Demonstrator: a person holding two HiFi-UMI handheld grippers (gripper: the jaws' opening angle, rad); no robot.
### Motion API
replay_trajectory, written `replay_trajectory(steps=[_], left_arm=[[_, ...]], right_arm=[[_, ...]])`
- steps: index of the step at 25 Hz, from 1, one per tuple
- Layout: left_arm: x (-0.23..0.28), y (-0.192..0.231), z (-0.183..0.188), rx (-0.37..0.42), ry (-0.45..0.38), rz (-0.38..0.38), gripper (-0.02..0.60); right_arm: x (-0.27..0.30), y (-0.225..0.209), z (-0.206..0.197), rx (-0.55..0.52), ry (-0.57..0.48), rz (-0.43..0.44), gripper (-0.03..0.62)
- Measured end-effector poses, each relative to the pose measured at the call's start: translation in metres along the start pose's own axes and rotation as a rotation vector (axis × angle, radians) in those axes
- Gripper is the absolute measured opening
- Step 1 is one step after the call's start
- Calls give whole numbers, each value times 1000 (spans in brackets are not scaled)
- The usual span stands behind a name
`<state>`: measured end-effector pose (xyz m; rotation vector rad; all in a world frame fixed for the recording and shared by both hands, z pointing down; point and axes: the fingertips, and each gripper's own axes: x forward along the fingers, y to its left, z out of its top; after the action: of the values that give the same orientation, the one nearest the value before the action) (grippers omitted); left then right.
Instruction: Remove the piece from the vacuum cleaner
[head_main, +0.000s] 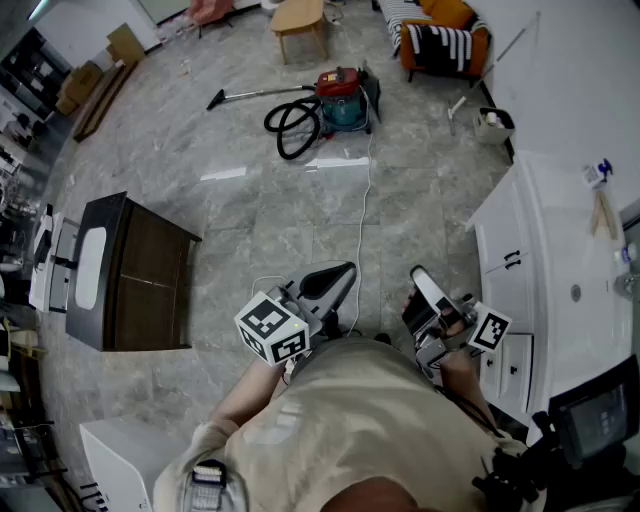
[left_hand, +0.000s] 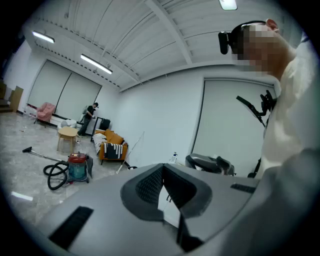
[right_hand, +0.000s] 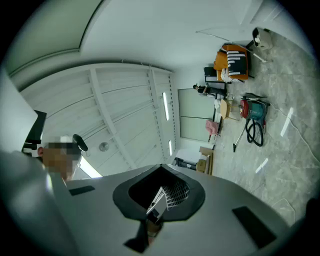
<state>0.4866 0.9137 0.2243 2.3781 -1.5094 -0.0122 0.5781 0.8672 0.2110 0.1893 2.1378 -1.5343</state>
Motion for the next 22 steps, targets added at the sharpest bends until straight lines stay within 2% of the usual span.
replay_trajectory(steps=[5, 9, 12, 16, 20, 22], left_arm=[[-21, 10, 0, -15, 24, 42, 3], [-29, -2, 1, -11, 34, 33, 3], [-23, 0, 1, 8, 69, 44, 3], [-4, -1, -9, -10, 128, 39, 3], [15, -16, -20, 87, 176, 4, 3], [21, -12, -22, 99, 182, 13, 3]], right_arm=[[13, -2, -14, 2, 29, 5, 2], [16, -6, -17, 44, 39, 43, 2], [19, -2, -15, 59, 31, 44, 2], [2, 0, -8, 90, -6, 56, 2], [-14, 2, -5, 88, 14, 70, 2], [-16, 1, -4, 74, 18, 66, 2]])
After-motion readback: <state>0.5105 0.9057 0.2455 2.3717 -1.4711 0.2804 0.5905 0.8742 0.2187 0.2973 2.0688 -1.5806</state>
